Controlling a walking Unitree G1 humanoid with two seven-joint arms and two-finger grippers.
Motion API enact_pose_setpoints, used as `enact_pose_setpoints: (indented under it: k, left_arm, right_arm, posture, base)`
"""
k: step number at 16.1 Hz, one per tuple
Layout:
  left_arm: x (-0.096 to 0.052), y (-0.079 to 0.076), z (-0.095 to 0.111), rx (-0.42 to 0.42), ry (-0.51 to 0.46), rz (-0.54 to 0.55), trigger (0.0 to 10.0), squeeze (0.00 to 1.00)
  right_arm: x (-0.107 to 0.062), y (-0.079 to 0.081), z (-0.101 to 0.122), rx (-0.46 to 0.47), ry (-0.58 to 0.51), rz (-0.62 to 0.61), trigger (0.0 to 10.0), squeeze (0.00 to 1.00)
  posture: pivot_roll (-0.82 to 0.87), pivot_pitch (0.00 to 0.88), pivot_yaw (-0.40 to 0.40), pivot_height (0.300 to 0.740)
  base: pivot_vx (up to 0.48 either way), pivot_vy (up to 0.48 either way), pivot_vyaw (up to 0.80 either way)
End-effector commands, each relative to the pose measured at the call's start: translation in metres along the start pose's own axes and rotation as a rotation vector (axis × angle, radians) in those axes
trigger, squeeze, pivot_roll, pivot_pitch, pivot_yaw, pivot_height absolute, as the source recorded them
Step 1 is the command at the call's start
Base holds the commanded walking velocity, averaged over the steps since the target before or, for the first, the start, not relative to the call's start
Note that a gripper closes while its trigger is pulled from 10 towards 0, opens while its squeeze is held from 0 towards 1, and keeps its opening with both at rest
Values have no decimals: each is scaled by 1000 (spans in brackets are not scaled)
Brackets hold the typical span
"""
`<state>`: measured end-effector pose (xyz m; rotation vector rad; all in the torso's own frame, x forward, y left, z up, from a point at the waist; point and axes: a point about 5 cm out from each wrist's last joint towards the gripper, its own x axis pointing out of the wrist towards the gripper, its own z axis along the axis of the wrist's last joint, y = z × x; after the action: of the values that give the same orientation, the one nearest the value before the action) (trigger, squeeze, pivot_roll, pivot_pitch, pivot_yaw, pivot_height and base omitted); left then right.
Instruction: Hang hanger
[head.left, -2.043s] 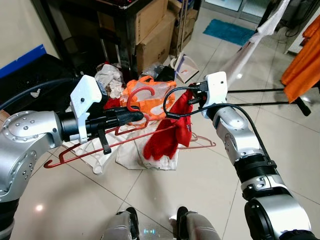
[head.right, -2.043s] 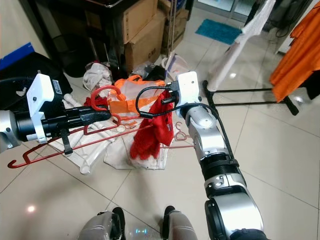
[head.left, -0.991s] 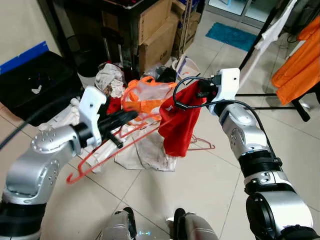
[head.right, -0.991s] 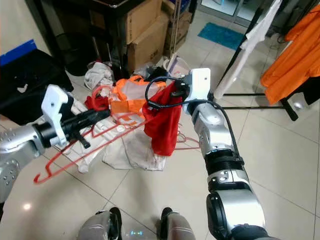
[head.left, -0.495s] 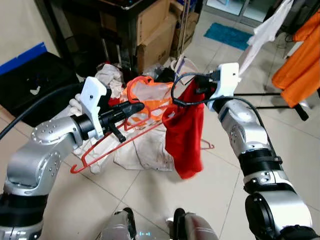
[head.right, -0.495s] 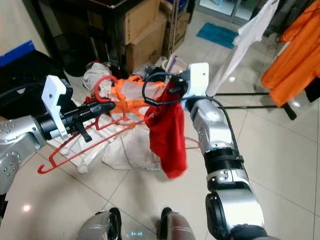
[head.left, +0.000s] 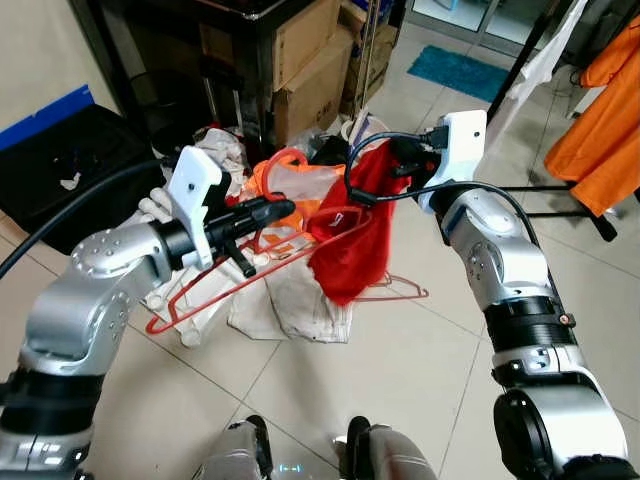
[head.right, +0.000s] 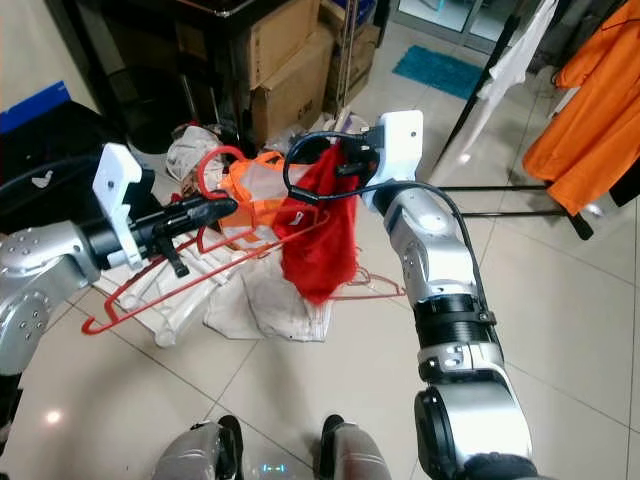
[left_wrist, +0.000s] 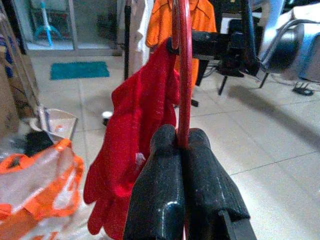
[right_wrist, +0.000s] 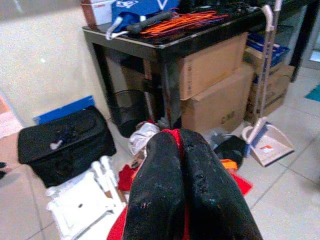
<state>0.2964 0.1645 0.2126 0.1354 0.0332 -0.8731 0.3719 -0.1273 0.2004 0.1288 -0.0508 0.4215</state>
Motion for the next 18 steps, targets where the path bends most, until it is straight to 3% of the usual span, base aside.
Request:
enact_pose_setpoints:
  k: [1, 6, 10, 18]
  left_arm:
    - [4, 1, -3, 26, 20, 17, 10000, 0]
    - [-1, -4, 14, 54, -22, -24, 10000, 0]
    - [-1, -7, 20, 90, -26, -33, 10000, 0]
    - [18, -4, 4, 53, 11, 67, 10000, 0]
  right_arm:
    - [-2, 5, 10, -9, -31, 36, 0, 0]
    - [-8, -6, -4, -36, 18, -2, 0, 0]
    - [-8, -3, -5, -30, 25, 3, 0, 0]
    - [-10, 21, -3, 0, 40, 58, 0, 0]
  posture:
    - [-100, 157, -60, 740]
    - [-98, 157, -54, 740]
    - [-95, 158, -52, 740]
    - [-99, 161, -54, 740]
  base:
    - [0, 0, 0]
    - [0, 0, 0]
    - [0, 0, 0]
    - [0, 0, 0]
